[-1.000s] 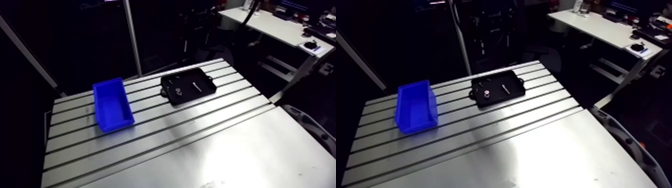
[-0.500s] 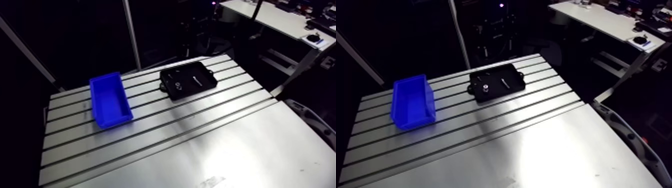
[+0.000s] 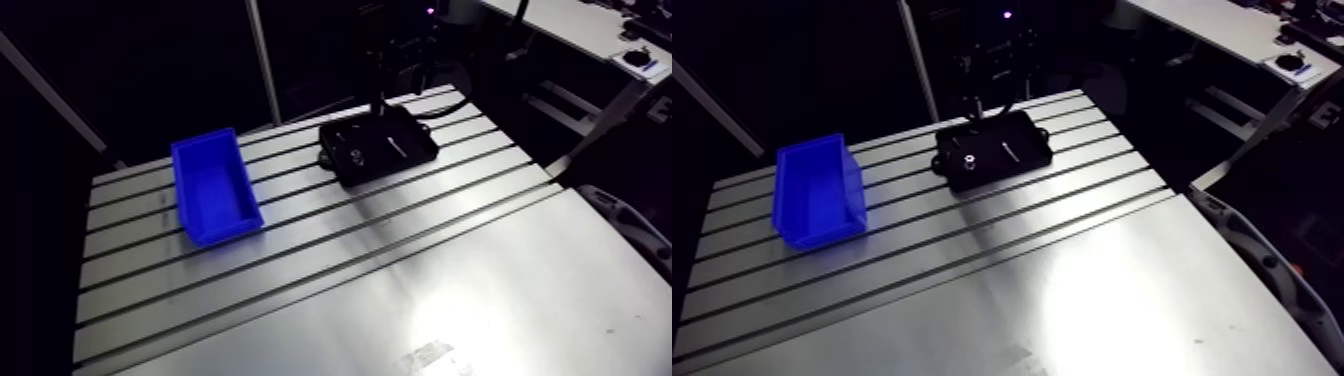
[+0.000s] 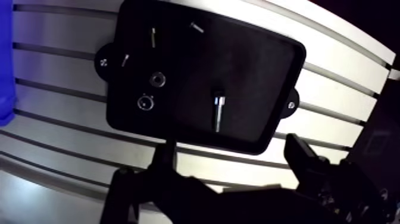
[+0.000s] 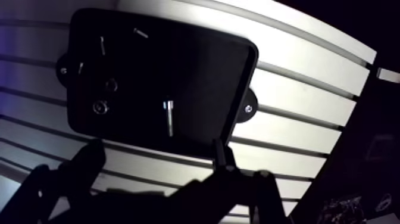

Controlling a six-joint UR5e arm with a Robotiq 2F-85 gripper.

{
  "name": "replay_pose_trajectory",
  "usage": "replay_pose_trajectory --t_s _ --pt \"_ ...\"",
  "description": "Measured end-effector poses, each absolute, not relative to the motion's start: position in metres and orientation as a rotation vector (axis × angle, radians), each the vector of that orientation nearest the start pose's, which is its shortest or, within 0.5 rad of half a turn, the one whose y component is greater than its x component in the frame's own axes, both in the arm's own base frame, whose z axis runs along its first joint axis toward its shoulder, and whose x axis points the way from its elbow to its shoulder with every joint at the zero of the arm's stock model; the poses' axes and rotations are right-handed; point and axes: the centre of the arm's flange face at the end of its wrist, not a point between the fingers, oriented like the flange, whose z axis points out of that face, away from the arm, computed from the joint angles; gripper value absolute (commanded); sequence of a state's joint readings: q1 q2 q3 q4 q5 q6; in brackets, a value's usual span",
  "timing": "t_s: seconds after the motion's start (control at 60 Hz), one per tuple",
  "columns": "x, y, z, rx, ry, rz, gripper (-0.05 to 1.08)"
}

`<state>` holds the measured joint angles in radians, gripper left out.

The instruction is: Pick up the M10 bolt from the tray and put it into the blue bin.

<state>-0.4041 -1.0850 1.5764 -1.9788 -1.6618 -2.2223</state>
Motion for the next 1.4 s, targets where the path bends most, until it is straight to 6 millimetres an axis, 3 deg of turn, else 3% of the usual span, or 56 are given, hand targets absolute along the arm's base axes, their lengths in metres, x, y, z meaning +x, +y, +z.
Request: replay_pose_trajectory --t_s 0.6,0.983,1.4 --pt "-0.634 0.140 0.215 -0.361 2.964 0.035 0.13" --pt "-0.636 0.141 0.199 -0.355 2.954 0.027 0.32" --pt "-0.632 0.141 0.183 -0.346 2.932 0.008 0.37"
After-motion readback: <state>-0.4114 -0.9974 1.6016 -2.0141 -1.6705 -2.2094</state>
